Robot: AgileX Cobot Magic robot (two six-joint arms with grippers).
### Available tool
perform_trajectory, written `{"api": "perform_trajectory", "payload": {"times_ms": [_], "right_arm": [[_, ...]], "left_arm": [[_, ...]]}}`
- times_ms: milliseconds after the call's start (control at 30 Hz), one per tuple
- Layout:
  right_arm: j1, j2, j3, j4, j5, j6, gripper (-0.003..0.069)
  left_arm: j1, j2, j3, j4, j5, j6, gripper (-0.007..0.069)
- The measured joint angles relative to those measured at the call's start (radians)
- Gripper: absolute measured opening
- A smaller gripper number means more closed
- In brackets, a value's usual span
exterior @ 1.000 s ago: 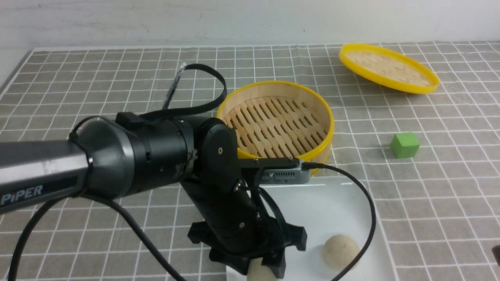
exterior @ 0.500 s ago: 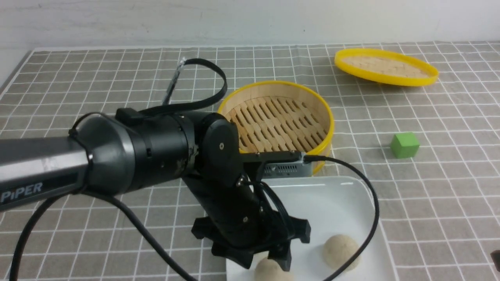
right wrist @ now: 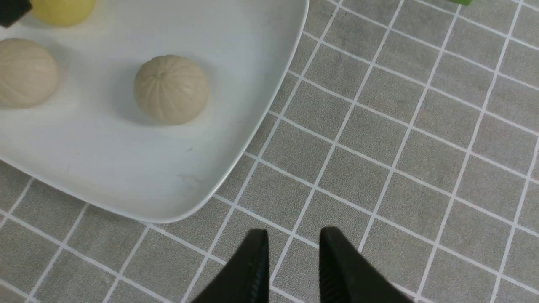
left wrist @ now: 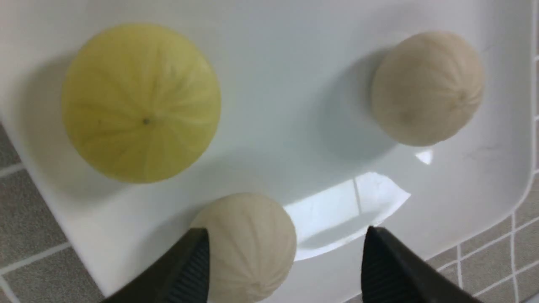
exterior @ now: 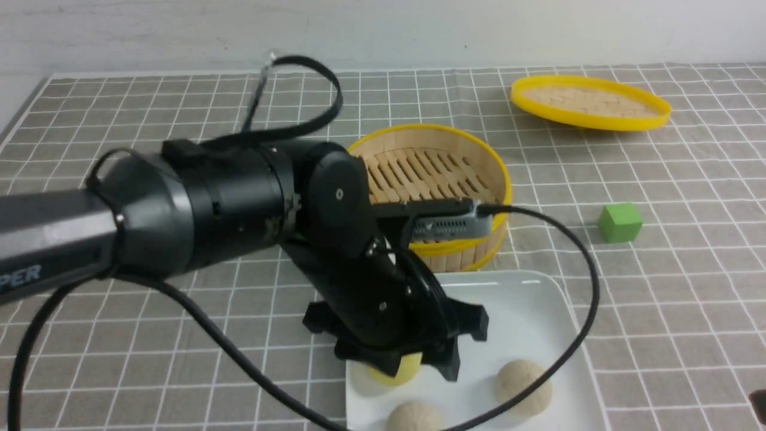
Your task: Put the steamed buns into the plate on the grey tablecloth.
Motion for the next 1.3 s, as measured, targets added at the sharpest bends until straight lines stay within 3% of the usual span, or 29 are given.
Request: {"api": "perform_trajectory", "payload": {"times_ms": [167,267,367,500,567,733,867,1300], "right_arm": [[0.0,0.0,-0.064,0.011,0.031,-0.009,0.0099],[0.0,-0.009,-0.185,0.038,0.129,-0.009,-0.0008],[0.0,-0.065,-0.248,0.045,0.224,-0.008,-0.0015],[0.0,-0.212,-0.231,0.051,0.245,0.007,-0.0015],[0.0,-0.279,-0.199,0.052,0.199,0.011,-0.0015],[0.0,-0.44,0.05,0.052,-0.252,0.005,-0.0013],[0.0,-0.444,0.175,0.052,-0.476,-0.013,-0.0013],[0.0,-0.444,0.205,0.052,-0.497,-0.013,-0.0008]], "left_arm": [[0.0,-0.066,-0.087,0.076,0.046,0.02,0.0397],[0.0,-0.103,-0.118,0.137,0.053,0.022,0.0258],[0.0,-0.112,-0.119,0.171,0.057,0.023,0.0118],[0.0,-0.112,-0.119,0.196,0.057,0.023,0.0008],[0.0,-0.112,-0.119,0.201,0.057,0.025,0.0002],[0.0,-0.112,-0.119,0.206,0.055,0.026,0.0002],[0.0,-0.112,-0.119,0.21,0.055,0.026,0.0002],[-0.002,-0.112,-0.119,0.222,0.057,0.026,0.0002]]}}
